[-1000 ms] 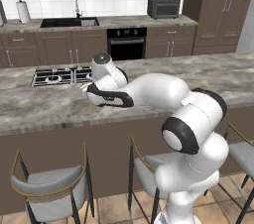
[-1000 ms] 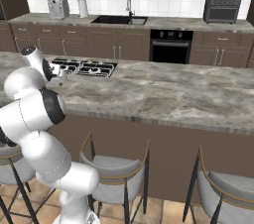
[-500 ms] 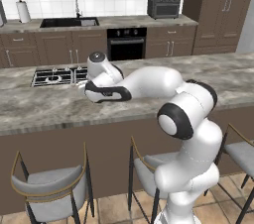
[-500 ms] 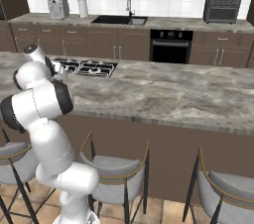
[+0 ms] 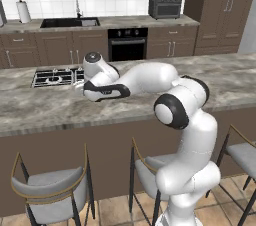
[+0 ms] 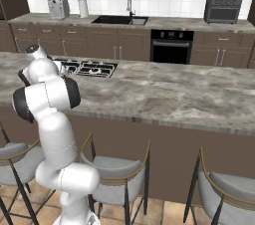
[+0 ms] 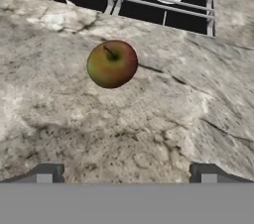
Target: Place the apple in the correct fridge rack based on whether it is a fruit or vegetable. Finally, close the fridge door.
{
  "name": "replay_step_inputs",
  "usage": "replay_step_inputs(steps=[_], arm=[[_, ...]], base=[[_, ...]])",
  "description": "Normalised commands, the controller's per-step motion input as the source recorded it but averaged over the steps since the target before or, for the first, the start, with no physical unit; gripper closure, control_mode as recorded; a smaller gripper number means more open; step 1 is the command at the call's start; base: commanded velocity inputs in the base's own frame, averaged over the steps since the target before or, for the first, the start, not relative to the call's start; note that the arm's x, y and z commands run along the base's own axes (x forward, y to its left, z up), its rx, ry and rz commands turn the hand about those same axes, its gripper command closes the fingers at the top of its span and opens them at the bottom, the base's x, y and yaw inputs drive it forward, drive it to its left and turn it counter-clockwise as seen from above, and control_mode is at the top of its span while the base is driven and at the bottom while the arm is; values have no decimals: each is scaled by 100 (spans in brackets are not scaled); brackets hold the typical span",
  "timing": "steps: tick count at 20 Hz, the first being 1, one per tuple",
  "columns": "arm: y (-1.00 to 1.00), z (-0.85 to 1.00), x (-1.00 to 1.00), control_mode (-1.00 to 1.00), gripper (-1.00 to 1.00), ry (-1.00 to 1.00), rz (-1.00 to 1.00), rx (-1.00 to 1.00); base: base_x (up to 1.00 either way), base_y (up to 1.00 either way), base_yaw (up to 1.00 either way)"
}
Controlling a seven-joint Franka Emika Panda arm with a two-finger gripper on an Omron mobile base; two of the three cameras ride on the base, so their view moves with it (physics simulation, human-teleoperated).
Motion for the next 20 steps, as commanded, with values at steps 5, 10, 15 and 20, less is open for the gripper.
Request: replay_step_inputs(steps=[5, 10, 15, 20], arm=[[2, -20, 24, -100, -100, 0, 0, 0], [2, -21, 25, -100, -100, 0, 0, 0], [11, -10, 25, -100, -100, 0, 0, 0], [10, -6, 25, -100, -100, 0, 0, 0]], base=[[0, 0, 0], [0, 0, 0], [0, 0, 0], [0, 0, 0]])
